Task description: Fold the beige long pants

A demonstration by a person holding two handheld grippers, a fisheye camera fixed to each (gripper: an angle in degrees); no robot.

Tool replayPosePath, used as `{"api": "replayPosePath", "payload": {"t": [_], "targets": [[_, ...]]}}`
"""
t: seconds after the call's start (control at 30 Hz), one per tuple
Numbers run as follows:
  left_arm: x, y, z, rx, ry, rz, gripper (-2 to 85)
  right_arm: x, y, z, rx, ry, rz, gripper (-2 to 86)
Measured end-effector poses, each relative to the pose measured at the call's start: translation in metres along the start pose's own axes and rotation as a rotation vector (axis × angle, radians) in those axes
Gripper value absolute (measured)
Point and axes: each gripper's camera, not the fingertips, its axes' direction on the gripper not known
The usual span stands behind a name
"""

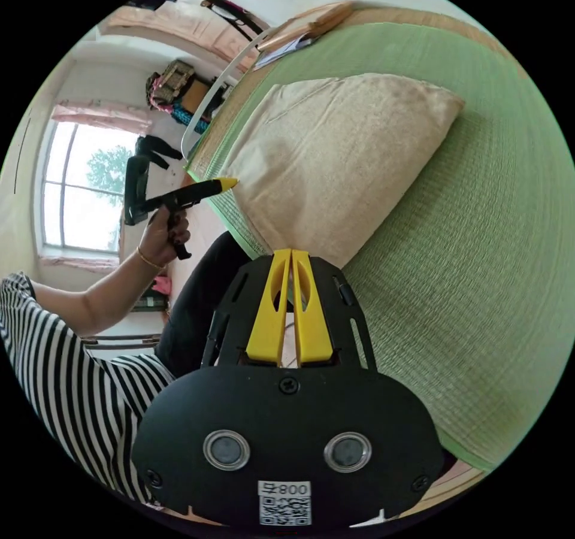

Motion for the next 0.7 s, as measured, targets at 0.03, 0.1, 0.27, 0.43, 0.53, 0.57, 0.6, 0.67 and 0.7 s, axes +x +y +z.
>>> {"api": "replayPosePath", "payload": {"t": [0.03,0.1,0.27,0.43,0.53,0.57,0.6,0.67,0.7], "targets": [[0.003,0.000,-0.003,0.004,-0.007,-0.002,0.3,0.009,0.002,-0.001,-0.004,-0.032,0.025,0.1],[0.012,0.001,-0.007,0.010,-0.004,0.017,0.4,0.015,0.007,-0.004,-0.012,-0.035,0.011,0.1],[0.047,0.007,0.015,-0.080,0.198,0.082,1.7,0.050,0.046,-0.019,0.040,-0.096,0.090,0.2],[0.073,0.002,0.059,-0.222,0.300,0.090,4.7,0.094,0.090,-0.032,0.102,-0.210,0.192,0.7],[0.078,-0.004,0.078,-0.245,0.350,0.055,6.1,0.125,0.113,-0.040,0.144,-0.283,0.263,2.0],[0.077,-0.007,0.085,-0.246,0.377,0.030,6.0,0.136,0.121,-0.042,0.153,-0.312,0.283,3.2],[0.076,-0.008,0.088,-0.246,0.390,0.012,5.9,0.141,0.124,-0.041,0.153,-0.327,0.295,3.9],[0.071,-0.011,0.097,-0.241,0.409,-0.043,4.5,0.162,0.132,-0.036,0.133,-0.404,0.338,6.6],[0.069,-0.011,0.098,-0.237,0.415,-0.055,4.1,0.166,0.134,-0.034,0.135,-0.428,0.342,7.0]]}}
